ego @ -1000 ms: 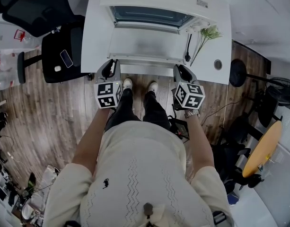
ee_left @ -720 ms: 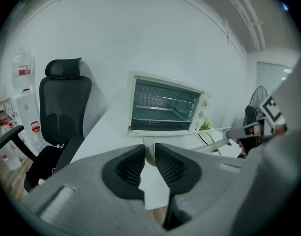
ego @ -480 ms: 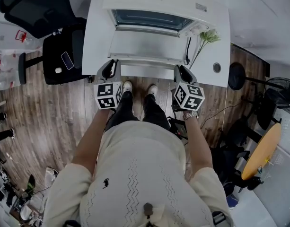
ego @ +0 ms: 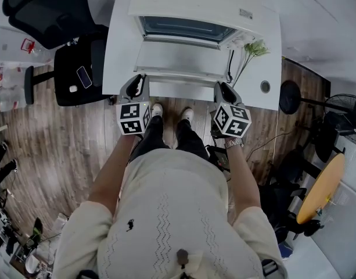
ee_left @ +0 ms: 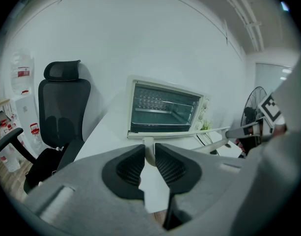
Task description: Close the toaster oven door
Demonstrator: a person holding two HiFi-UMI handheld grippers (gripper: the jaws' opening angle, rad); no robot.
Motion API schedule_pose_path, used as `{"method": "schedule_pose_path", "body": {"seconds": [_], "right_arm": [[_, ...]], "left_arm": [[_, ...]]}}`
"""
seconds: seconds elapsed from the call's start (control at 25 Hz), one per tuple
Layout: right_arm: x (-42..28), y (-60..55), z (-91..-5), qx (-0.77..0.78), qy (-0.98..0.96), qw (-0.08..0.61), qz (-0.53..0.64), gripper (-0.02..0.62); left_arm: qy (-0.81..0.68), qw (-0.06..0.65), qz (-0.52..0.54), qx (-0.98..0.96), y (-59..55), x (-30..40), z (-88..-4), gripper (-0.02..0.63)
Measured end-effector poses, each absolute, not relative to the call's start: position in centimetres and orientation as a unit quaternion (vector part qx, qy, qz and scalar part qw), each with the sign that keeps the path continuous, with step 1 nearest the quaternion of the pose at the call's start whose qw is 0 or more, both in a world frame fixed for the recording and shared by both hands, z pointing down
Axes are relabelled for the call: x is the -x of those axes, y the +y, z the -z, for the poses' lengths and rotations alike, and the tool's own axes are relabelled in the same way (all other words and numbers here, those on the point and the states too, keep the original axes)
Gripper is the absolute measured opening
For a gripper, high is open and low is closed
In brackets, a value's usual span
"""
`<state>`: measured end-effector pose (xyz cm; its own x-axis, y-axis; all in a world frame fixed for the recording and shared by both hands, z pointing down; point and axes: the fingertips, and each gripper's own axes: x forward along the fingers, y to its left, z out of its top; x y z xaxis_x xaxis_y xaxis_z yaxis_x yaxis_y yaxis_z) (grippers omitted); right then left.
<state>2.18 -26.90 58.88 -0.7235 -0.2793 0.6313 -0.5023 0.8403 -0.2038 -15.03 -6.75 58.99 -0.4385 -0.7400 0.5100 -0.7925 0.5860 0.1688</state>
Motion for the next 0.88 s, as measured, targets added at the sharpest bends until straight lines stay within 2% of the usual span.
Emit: {"method": "schedule_pose_path", "body": {"seconds": [0.88], "right_arm": [[-1.5,-27.4,-57.5,-0.225,-0.910,0.293,-0.189,0.074]], "left_arm": [[-0.849,0.267,-0.042,-0.454,-7.2,15.7,-57.5,0.066]]}}
